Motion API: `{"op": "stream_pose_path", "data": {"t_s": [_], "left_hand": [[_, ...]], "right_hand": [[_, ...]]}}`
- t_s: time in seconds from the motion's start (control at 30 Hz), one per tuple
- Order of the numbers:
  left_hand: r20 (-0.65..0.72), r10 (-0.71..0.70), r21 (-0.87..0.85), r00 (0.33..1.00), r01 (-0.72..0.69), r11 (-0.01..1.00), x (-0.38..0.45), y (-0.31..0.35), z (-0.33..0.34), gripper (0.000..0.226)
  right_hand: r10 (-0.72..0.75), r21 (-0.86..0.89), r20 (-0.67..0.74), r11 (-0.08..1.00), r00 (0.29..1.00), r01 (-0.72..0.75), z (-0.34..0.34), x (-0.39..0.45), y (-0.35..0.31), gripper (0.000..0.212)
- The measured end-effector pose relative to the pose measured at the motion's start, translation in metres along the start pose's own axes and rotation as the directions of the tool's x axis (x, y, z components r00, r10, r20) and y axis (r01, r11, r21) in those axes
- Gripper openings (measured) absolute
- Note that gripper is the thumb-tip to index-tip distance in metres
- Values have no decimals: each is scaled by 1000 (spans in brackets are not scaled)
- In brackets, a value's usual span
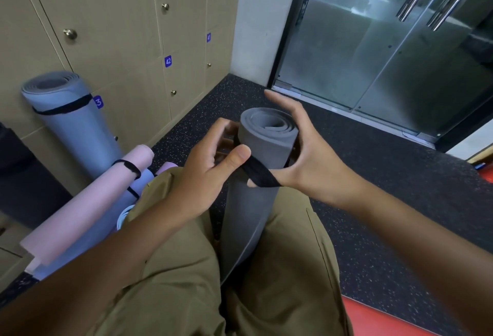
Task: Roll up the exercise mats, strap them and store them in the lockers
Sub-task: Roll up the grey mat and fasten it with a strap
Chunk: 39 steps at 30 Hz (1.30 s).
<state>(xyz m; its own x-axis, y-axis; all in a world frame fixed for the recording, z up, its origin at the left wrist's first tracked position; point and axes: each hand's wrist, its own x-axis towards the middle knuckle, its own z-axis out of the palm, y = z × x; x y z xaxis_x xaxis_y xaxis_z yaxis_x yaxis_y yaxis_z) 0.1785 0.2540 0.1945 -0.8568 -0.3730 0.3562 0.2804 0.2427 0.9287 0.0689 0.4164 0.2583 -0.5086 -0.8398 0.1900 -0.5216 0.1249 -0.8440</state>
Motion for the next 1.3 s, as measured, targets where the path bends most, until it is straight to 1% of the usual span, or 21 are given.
{"op": "stream_pose_path", "data": {"t_s": [0.07, 0.17, 0.27, 0.37, 0.43, 0.5, 0.57, 0.7, 0.77, 0.83, 0.93, 0.97, 1.03, 1.1, 1.13, 1.2, 1.23, 1.27, 1.3], "left_hand": [[24, -10, 20, 1000, 10, 1000, 0, -2, -3, 52], [66, -16, 56, 998, 13, 998, 2, -1, -7, 54], [119, -11, 122, 993, -4, 993, 6, 0, -11, 53], [187, -50, 253, 981, 1, 968, 9, 0, -17, 43], [248, -100, 359, 963, 5, 933, 15, 4, -21, 41], [294, -129, 408, 947, -3, 913, 21, 8, -25, 39], [339, -151, 429, 928, -10, 903, 24, 12, -27, 44], [336, -157, 439, 929, -7, 899, 20, 4, -25, 38], [329, -166, 452, 929, -1, 892, 18, -5, -23, 41], [327, -149, 414, 933, 0, 910, 12, -15, -17, 40], [223, -96, 375, 970, 5, 927, 5, -23, -12, 35], [187, -93, 345, 978, 23, 938, 4, -25, -11, 36], [128, -107, 225, 986, 76, 971, 2, -26, -11, 34], [93, -165, 32, 982, 162, 986, 2, -22, -12, 34], [80, -203, -81, 976, 209, 975, 3, -19, -12, 34], [70, -305, -269, 950, 312, 911, 6, -10, -11, 34], [75, -360, -309, 930, 365, 878, 8, -6, -10, 41], [96, -402, -307, 910, 411, 858, 10, -3, -10, 49], [121, -430, -281, 895, 446, 850, 12, -1, -9, 51]], "right_hand": [[20, 19, 30, 1000, 999, -20, -2, 3, -1, 119], [31, 51, 55, 998, 998, -34, -2, 5, 1, 130], [52, 101, 53, 993, 997, -57, -3, 6, 5, 133], [83, 145, 40, 985, 996, -88, -6, 7, 9, 131], [99, 188, 35, 977, 994, -104, -9, 8, 14, 135], [121, 224, 30, 967, 992, -124, -6, 7, 20, 141], [148, 241, 6, 960, 989, -145, 1, 5, 27, 146], [133, 213, -10, 969, 991, -128, 7, 2, 41, 142], [130, 208, -6, 970, 992, -125, 5, 3, 42, 143], [128, 199, -18, 972, 992, -121, 5, 3, 43, 142], [111, 168, -42, 980, 993, -103, 7, 4, 46, 139], [110, 172, -42, 980, 993, -102, 8, 4, 47, 136], [105, 171, -53, 981, 993, -95, 11, 4, 48, 130], [103, 161, -65, 983, 993, -92, 12, 3, 47, 126], [108, 167, -67, 981, 992, -95, 12, 3, 47, 125], [108, 182, -77, 979, 991, -93, 10, 4, 46, 123], [100, 185, -80, 979, 992, -84, 10, 5, 46, 124], [94, 186, -79, 979, 992, -78, 9, 6, 46, 126], [89, 185, -75, 980, 993, -74, 9, 8, 47, 128]]}}
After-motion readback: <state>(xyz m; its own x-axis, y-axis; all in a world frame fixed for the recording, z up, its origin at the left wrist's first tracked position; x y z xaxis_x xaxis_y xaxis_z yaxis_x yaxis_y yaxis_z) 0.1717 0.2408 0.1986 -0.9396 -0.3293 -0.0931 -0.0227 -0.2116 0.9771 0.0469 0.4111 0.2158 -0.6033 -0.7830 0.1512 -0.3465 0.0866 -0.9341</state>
